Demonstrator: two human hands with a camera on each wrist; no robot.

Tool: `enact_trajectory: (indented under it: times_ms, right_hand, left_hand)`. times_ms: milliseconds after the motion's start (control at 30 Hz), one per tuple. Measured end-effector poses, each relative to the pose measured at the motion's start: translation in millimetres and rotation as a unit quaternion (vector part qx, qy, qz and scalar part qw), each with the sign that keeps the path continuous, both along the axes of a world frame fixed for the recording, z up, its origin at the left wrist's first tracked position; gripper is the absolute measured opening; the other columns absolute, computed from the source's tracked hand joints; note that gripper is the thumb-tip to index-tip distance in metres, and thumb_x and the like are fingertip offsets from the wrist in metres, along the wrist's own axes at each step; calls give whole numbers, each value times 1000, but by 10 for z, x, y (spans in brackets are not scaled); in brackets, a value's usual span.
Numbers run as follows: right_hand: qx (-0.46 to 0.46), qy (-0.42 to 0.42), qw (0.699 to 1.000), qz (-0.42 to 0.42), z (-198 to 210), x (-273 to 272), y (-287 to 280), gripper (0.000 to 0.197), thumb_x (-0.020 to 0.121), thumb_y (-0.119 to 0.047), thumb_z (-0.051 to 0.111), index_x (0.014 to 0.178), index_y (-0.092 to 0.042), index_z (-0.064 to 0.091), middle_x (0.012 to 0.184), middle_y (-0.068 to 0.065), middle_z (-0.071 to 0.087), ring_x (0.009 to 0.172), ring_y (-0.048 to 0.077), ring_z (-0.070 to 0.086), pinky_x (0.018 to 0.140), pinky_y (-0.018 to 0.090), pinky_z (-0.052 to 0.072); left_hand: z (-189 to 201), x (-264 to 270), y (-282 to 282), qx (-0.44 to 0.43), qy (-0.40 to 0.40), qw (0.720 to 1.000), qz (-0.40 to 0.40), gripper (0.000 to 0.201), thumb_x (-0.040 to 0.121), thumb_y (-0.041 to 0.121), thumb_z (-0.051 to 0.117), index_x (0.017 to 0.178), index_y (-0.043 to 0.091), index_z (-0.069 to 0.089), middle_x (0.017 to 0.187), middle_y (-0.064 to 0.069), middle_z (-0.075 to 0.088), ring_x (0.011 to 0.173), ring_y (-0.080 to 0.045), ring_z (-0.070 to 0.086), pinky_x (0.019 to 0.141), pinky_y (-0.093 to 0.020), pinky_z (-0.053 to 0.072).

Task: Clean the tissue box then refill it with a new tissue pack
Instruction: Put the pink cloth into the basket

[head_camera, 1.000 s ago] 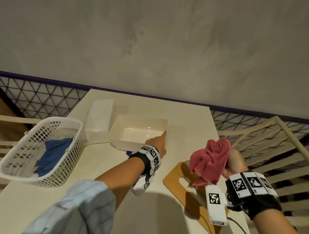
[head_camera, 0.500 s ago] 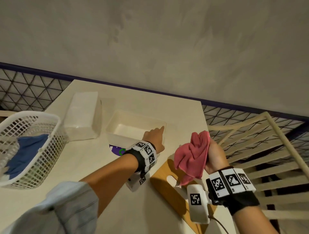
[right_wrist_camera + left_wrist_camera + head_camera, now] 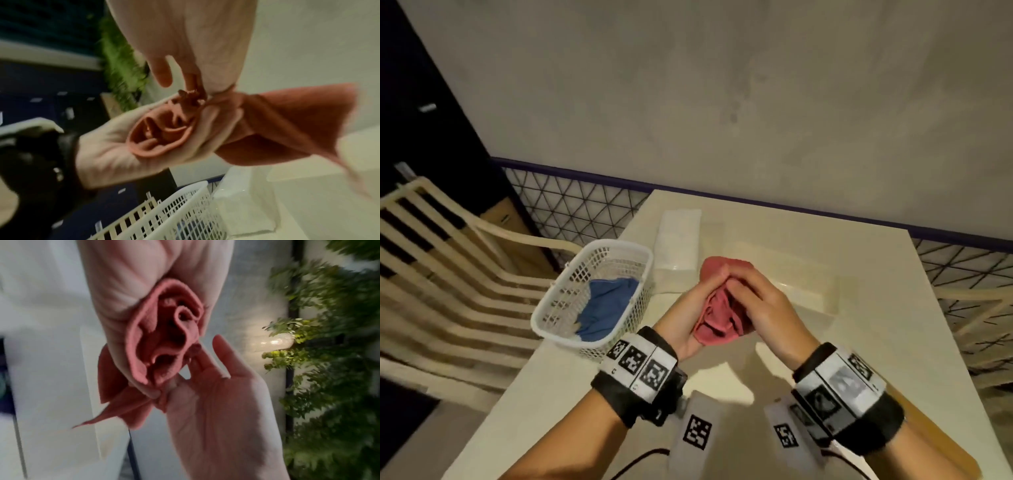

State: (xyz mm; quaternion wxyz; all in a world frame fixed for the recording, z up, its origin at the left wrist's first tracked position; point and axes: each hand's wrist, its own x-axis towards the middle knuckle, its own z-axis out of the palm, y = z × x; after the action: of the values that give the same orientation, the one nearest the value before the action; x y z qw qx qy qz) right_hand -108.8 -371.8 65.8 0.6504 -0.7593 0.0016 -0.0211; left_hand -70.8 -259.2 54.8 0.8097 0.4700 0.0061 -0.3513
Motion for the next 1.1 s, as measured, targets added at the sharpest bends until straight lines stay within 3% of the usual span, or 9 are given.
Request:
enact_trajectory:
  times_ms: [67, 133, 267, 367, 467, 633, 700, 933, 1100]
  right_hand:
    - [-51, -30, 998, 10, -24, 138, 251, 23, 93, -8, 47, 111, -9, 62, 116, 3, 58, 105, 9, 54, 96, 16, 40]
    - [-65, -26, 997, 21, -60, 296, 480, 22, 93, -7, 48, 109, -7, 62, 114, 6, 58, 93, 8, 55, 84, 4, 40]
    - [-119, 21, 991, 53, -206, 504, 781, 23, 94, -10, 47, 112, -6, 60, 120, 11, 54, 79, 4, 50, 55, -1, 41]
    - [-170, 43, 983, 56, -302, 586, 893, 25, 94, -10, 46, 113, -4, 61, 123, 15, 55, 91, 12, 48, 68, 7, 39]
    - [-206, 83, 974, 46, -425, 614, 899, 25, 94, -9, 45, 112, -7, 63, 121, 15, 56, 93, 12, 47, 82, 18, 35]
    - [-233, 147, 961, -4, -552, 615, 767, 26, 94, -10, 44, 114, -9, 60, 105, 6, 53, 87, 15, 49, 72, 18, 35]
    - [-240, 176, 954, -24, -566, 689, 712, 30, 94, -12, 45, 122, -10, 52, 112, 11, 57, 92, 21, 54, 73, 20, 38]
    - [-223, 253, 938, -80, -432, 1484, 777, 57, 91, -28, 53, 138, -6, 29, 138, 20, 44, 121, 36, 49, 103, 41, 40]
    - [-490, 256, 833, 40, -392, 1840, 836, 65, 89, -19, 53, 145, -16, 20, 149, 19, 26, 134, 36, 32, 107, 41, 34]
  left_hand:
    - [30, 117, 452, 97, -86, 990, 59, 30, 92, 30, 48, 107, 8, 61, 74, -4, 72, 76, -20, 67, 80, -36, 54]
    - [85, 278, 878, 235, -180, 949, 107, 37, 87, 34, 56, 113, 8, 58, 74, 2, 67, 81, -24, 60, 74, -29, 52]
    - [61, 617, 1524, 514, -292, 796, 127, 26, 89, 24, 56, 113, 16, 55, 107, -10, 62, 98, -25, 57, 81, -26, 44]
    - [-138, 914, 1777, 606, -282, 740, 72, 34, 87, 19, 59, 119, 8, 53, 115, -18, 61, 107, -33, 55, 86, -30, 39]
    - [-414, 1133, 1867, 646, -265, 715, 35, 40, 86, 17, 59, 123, 4, 49, 119, -22, 59, 108, -36, 55, 90, -33, 41]
    - [-696, 1268, 1872, 669, -220, 705, -88, 54, 79, 28, 65, 124, 4, 49, 123, -21, 57, 112, -35, 54, 95, -37, 45]
    - [-670, 1275, 1868, 669, -227, 698, -118, 61, 73, 41, 62, 124, 10, 50, 121, -17, 60, 110, -33, 56, 95, -38, 46]
    - [-137, 1143, 1708, 624, -335, 702, -72, 47, 88, 30, 53, 132, 17, 44, 138, -11, 45, 122, -28, 47, 100, -34, 39]
    - [-50, 1055, 1780, 628, -354, 693, -21, 43, 88, 31, 53, 129, 21, 46, 136, -8, 43, 122, -26, 46, 103, -37, 39]
